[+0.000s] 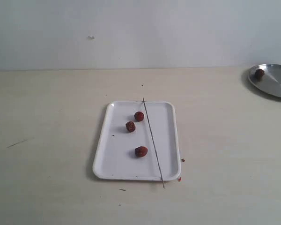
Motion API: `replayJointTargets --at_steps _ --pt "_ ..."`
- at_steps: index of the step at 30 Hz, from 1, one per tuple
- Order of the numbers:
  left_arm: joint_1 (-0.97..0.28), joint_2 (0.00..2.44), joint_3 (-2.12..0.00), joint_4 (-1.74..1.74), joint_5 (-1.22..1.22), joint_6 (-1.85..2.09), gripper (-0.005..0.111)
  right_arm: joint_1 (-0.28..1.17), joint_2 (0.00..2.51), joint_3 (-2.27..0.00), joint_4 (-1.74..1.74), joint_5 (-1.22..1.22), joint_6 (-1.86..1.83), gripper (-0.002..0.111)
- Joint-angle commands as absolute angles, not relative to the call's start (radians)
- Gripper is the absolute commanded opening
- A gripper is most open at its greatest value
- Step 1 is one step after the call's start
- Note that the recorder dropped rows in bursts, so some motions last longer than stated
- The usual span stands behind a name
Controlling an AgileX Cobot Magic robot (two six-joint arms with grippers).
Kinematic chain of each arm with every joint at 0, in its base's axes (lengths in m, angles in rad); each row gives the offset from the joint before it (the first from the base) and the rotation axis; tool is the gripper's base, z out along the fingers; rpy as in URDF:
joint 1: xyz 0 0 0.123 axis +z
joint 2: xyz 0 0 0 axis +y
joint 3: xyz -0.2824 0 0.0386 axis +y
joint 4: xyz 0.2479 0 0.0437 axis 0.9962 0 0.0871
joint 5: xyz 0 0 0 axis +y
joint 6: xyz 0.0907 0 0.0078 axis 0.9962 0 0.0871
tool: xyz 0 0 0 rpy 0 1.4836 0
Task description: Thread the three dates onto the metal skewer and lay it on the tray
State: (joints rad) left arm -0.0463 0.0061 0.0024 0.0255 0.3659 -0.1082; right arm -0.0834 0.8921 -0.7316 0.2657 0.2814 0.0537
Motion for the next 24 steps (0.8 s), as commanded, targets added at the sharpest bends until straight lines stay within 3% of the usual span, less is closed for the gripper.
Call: replayJointTargets --at_steps 1,14,24 --pt "-0.052 0.0 0.0 0.028 0.358 -0.111 0.0 -0.035 1.172 -0.871 0.256 0.572 -0.012 0.0" --pt "-0.052 0.0 0.0 0.028 0.358 -0.111 0.0 0.295 1.702 -1.099 0.227 0.758 0.031 0.0" --pt "-0.052 0.0 0.0 0.028 0.358 -0.111 0.0 0.43 1.967 -1.365 -0.032 0.956 0.256 0.001"
